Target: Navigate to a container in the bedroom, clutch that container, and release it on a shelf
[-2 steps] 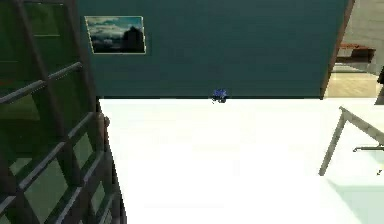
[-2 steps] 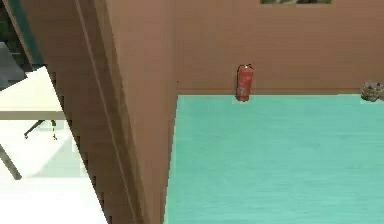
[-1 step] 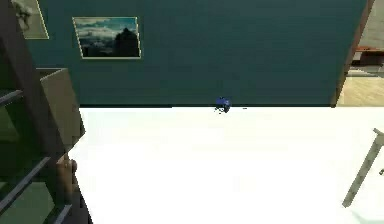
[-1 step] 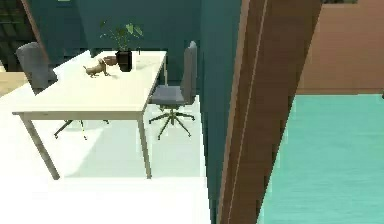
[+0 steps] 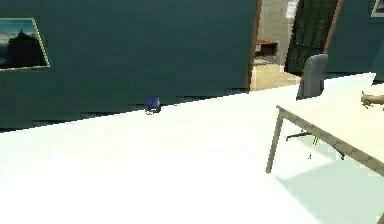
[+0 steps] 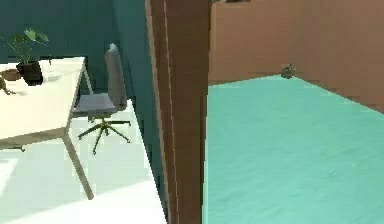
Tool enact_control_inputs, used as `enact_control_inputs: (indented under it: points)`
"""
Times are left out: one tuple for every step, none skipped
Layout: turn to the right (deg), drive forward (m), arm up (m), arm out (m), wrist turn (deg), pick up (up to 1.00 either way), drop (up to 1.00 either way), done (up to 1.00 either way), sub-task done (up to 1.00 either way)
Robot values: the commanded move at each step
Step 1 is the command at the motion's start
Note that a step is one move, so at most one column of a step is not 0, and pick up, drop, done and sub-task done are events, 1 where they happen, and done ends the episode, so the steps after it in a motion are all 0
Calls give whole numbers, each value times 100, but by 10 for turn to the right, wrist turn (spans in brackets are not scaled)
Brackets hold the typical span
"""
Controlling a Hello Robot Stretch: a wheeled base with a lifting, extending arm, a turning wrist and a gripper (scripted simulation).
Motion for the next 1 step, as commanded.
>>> enact_control_inputs:
  points:
    - [0, 100, 0, 0, 0, 0, 0, 0, 0]
